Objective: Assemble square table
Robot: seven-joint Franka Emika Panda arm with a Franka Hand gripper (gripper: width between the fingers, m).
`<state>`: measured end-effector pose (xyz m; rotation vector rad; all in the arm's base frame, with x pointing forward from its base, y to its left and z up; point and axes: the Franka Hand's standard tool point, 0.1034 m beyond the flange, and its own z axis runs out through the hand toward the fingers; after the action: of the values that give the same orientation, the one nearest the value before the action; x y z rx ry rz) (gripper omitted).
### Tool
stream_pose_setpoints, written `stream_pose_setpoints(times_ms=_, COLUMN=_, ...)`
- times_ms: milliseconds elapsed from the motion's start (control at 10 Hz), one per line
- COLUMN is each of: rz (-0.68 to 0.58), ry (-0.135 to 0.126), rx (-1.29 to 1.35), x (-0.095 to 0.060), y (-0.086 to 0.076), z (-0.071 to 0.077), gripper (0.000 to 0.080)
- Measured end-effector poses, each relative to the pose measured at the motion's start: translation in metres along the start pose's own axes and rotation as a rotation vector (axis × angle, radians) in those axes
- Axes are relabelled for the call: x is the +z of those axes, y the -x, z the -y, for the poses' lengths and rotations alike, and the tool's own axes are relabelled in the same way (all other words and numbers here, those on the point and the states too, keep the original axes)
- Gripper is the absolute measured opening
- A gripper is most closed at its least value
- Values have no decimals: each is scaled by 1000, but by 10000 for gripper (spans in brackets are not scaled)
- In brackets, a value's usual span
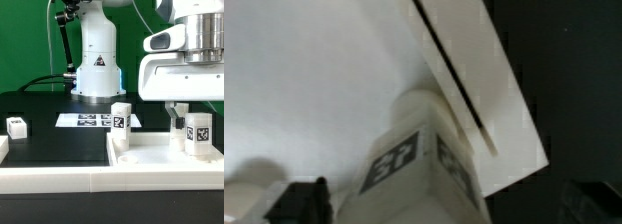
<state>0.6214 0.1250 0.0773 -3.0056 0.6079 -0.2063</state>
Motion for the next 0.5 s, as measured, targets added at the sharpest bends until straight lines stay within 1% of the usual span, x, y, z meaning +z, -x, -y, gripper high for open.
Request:
stream_pose_setpoints(times_ms=200, rz=-8, ry=-2, rx=-149, x=-1, y=-2, z=0, gripper=649)
stream_pose_setpoints(times_ms=500, rz=-17, ry=14, rx=-369, x=-4, y=-5, z=-1, gripper=649)
